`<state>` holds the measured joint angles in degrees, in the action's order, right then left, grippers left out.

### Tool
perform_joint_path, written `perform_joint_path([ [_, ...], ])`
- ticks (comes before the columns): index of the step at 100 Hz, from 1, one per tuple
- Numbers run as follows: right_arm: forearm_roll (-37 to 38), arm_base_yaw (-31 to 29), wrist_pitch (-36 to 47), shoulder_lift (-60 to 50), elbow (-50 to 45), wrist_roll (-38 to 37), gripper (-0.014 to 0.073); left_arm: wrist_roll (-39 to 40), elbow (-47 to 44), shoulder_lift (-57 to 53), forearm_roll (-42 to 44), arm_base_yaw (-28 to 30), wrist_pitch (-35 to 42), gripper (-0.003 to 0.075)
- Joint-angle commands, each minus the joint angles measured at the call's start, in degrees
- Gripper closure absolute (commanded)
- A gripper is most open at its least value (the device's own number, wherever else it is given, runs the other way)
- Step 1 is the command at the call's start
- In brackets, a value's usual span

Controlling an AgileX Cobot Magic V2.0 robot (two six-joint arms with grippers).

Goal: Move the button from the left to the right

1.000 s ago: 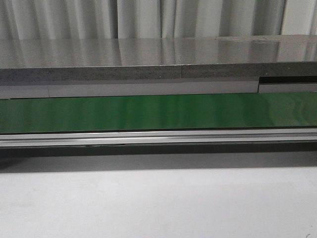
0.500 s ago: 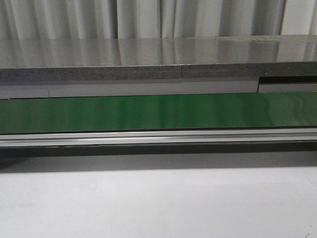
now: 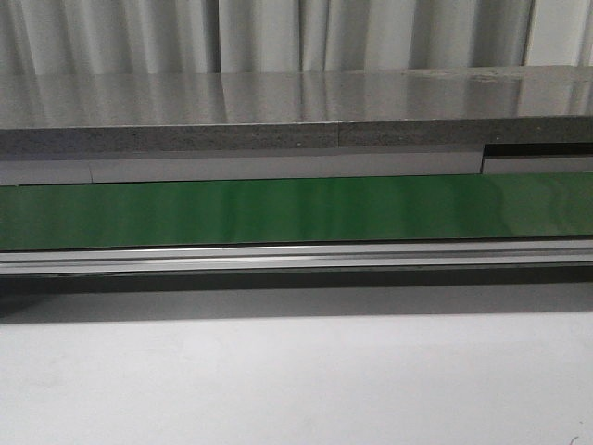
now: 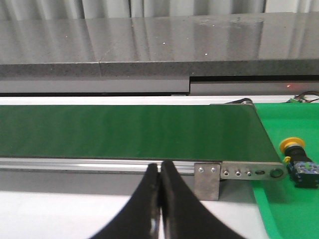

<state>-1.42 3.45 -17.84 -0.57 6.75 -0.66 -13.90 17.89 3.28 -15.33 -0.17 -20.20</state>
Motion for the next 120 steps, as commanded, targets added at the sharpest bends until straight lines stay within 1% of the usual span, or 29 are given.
perform_joint_path([
  [1, 1.4, 1.5, 7.5, -1.1, -0.7, -0.4, 0.0661, 0.0, 1.4, 0.7, -0.8, -0.3, 4.5, 0.0741],
  [31, 1.4, 2.4, 16.8, -1.1, -7.4, -0.4, 0.0661, 0.0, 1.4, 0.7, -0.8, -0.3, 4.5, 0.0741],
  [53, 1.4, 2.4, 15.4, -1.1, -7.4, -0.4, 0.0661, 0.0, 1.4, 0.7, -0.8, -0.3, 4.5, 0.0741],
  [120, 1.4, 2.4, 15.4, -1.1, -7.4, -0.4, 0.0661, 0.0, 1.4, 0.7, -0.8, -0.3, 4.5, 0.0741],
])
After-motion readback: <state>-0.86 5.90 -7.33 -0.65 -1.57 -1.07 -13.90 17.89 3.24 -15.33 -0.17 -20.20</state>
